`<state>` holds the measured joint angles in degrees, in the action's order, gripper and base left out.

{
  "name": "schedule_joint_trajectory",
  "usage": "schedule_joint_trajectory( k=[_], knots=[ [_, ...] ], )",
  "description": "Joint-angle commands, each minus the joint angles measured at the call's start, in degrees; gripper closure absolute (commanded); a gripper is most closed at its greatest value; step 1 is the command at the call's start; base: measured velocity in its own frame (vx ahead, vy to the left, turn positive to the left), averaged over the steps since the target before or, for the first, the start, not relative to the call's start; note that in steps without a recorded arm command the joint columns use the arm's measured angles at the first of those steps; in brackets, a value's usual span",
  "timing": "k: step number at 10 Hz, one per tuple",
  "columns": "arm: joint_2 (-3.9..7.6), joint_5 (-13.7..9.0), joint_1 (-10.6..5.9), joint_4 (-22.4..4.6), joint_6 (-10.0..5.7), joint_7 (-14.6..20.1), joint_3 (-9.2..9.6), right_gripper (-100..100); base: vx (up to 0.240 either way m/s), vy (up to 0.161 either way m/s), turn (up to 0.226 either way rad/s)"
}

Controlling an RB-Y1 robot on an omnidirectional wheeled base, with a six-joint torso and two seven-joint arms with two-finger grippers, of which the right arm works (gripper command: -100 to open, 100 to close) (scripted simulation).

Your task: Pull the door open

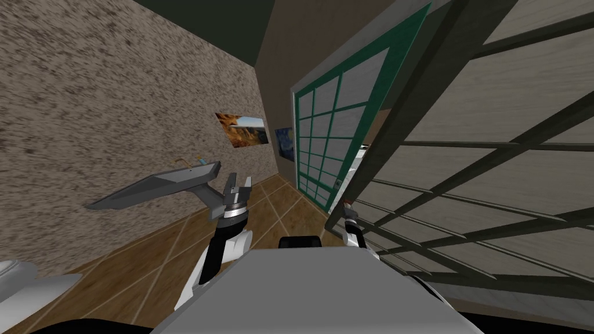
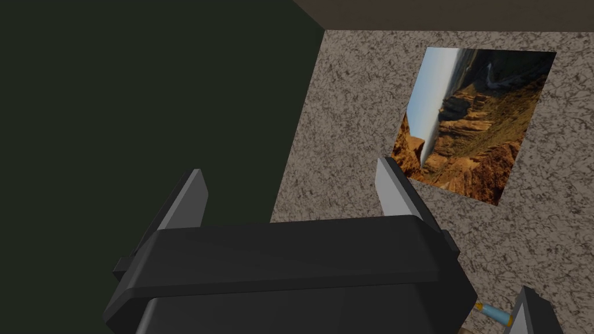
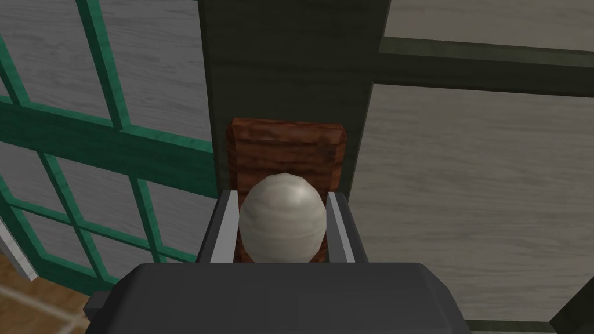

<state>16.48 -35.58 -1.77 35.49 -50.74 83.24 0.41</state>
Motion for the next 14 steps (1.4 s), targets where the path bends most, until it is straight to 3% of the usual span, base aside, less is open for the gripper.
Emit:
schedule_joint_trajectory(
  k=[1, 6, 7, 8, 14],
  knots=[
    [-0.07, 0.58, 0.41, 0.34, 0.11, 0.74, 1.07, 100, -0.221, 0.026, 0.063],
    [0.88, 2.65, 0.96, 1.64, 0.38, 3.44, 4.6, 100, -0.238, 0.002, 0.064],
    [0.72, 2.43, 0.8, 0.82, 0.2, 3.2, 4.23, 100, -0.095, -0.006, 0.021],
    [1.2, 3.2, 1.3, 1.26, 0.07, 4.35, 5.67, 100, -0.17, -0.016, 0.065],
    [3.41, 5.54, 2.52, 2.86, -0.77, 8.08, 9.9, 100, -0.224, -0.017, 0.068]
  ],
)
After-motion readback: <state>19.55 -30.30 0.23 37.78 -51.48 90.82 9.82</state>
